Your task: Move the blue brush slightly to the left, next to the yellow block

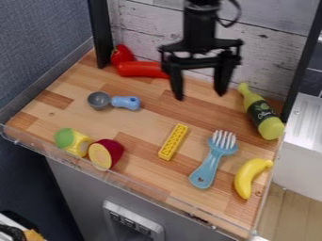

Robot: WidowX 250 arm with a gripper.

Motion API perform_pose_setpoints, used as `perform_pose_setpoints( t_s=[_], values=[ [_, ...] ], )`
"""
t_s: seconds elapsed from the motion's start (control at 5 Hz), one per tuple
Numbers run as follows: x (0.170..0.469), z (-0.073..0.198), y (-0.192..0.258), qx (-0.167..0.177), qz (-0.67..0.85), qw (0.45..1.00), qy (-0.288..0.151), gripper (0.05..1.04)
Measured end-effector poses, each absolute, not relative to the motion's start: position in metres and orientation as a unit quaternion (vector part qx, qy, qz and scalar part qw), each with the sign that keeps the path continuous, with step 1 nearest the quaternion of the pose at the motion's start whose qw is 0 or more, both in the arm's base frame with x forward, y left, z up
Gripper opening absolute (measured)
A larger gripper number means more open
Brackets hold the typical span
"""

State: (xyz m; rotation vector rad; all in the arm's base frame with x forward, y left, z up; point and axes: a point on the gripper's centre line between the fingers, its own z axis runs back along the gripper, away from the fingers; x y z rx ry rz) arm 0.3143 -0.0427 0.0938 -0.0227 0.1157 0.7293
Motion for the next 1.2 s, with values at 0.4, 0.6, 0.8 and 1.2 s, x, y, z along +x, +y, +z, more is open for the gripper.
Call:
perform_pose_setpoints(
  t_s=[0.4, 0.6, 0.8, 1.2],
  values=[
    [0.292, 0.093, -0.091, -0.009, 0.371, 0.927, 0.056, 0.99],
    [0.276, 0.093, -0.099, -0.005, 0.316, 0.947, 0.059, 0.991],
    [0.267, 0.083, -0.097, -0.007, 0.251, 0.966, 0.059, 0.992],
    [0.254, 0.052, -0.093, -0.014, 0.206, 0.977, 0.05, 0.993]
  ],
)
